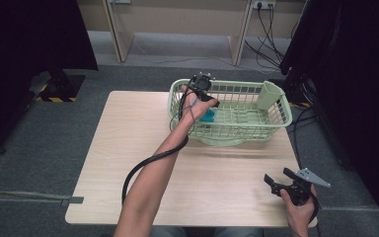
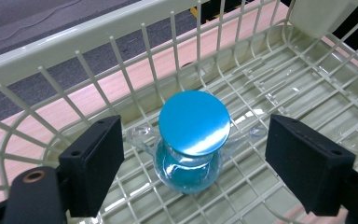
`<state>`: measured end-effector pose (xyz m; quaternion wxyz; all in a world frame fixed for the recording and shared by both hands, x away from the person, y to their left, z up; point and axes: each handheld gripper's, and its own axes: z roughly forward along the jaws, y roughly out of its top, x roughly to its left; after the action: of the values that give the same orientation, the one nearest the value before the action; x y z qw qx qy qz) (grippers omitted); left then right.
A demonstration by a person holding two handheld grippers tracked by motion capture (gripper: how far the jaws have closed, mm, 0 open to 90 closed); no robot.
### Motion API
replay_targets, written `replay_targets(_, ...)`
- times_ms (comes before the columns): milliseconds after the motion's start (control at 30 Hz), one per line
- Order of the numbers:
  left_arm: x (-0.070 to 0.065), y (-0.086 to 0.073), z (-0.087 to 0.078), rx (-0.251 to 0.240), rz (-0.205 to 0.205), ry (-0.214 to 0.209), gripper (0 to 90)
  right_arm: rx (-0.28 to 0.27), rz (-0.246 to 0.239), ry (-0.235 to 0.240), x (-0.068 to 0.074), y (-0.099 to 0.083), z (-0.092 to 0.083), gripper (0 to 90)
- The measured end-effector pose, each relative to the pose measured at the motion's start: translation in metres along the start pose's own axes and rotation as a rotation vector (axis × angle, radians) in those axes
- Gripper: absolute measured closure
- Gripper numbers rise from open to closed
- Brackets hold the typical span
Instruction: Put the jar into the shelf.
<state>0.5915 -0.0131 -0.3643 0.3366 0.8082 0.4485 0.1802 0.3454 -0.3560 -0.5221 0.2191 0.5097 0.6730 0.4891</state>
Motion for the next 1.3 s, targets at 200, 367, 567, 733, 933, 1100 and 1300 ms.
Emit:
replay_targets(200,0.002,-0.003,-0.01,-0.026,0.002,-0.002,18.1,0.003,0.001,-0.001,0.0,0.0,0.0,3.4)
replay_targets(367,0.004,-0.007,-0.021,-0.036,0.009,-0.008,17.9,0.001,-0.002,-0.002,0.0,0.0,0.0,3.4)
replay_targets(567,0.007,-0.01,-0.036,-0.061,0.007,-0.013,17.9,0.004,0.002,-0.004,0.001,0.0,0.0,3.4)
replay_targets(733,0.006,-0.014,-0.045,-0.083,0.011,-0.035,17.9,0.003,0.002,-0.005,0.001,0.0,0.0,3.4)
replay_targets(933,0.006,-0.021,-0.052,-0.09,0.021,-0.045,17.9,0.005,0.004,-0.006,0.001,0.0,0.0,3.4)
replay_targets(1100,0.005,-0.024,-0.057,-0.099,0.03,-0.045,17.9,0.003,0.003,-0.007,0.001,0.0,0.0,3.4)
replay_targets(1300,0.005,-0.031,-0.059,-0.102,0.03,-0.053,17.9,0.002,0.002,-0.007,0.001,0.0,0.0,3.4)
